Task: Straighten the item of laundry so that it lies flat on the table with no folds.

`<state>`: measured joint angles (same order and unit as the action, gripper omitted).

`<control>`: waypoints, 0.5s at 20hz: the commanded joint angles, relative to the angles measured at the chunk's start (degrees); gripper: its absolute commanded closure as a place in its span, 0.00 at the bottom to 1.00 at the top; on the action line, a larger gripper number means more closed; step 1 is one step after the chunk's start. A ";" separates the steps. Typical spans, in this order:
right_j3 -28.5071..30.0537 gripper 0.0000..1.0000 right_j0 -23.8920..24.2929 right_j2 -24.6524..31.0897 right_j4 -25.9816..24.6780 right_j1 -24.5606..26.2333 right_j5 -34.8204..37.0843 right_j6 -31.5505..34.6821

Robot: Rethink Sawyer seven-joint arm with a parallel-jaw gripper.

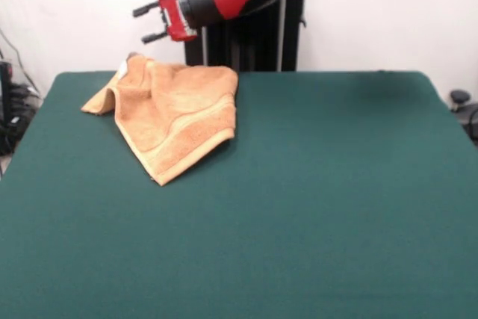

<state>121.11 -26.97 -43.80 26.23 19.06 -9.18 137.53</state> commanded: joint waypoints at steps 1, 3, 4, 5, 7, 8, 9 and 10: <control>-1.68 0.00 35.46 23.70 -21.55 -24.17 -6.48 1.17; -1.11 0.00 43.92 28.98 -29.20 -27.39 -6.49 0.85; -1.02 0.00 47.34 31.28 -32.98 -28.27 -7.25 1.21; -0.65 0.00 49.65 32.95 -35.14 -29.49 -6.35 1.27; -0.24 0.00 52.56 35.04 -39.19 -32.05 -4.60 0.79; -0.16 0.00 53.08 35.40 -39.93 -33.34 -3.09 0.16; -0.42 0.00 53.83 35.93 -41.82 -34.41 -1.95 -0.82; -1.48 0.00 52.95 35.04 -43.54 -35.05 -1.76 -2.11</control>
<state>122.60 20.42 -21.85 -8.10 -5.88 -12.12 137.53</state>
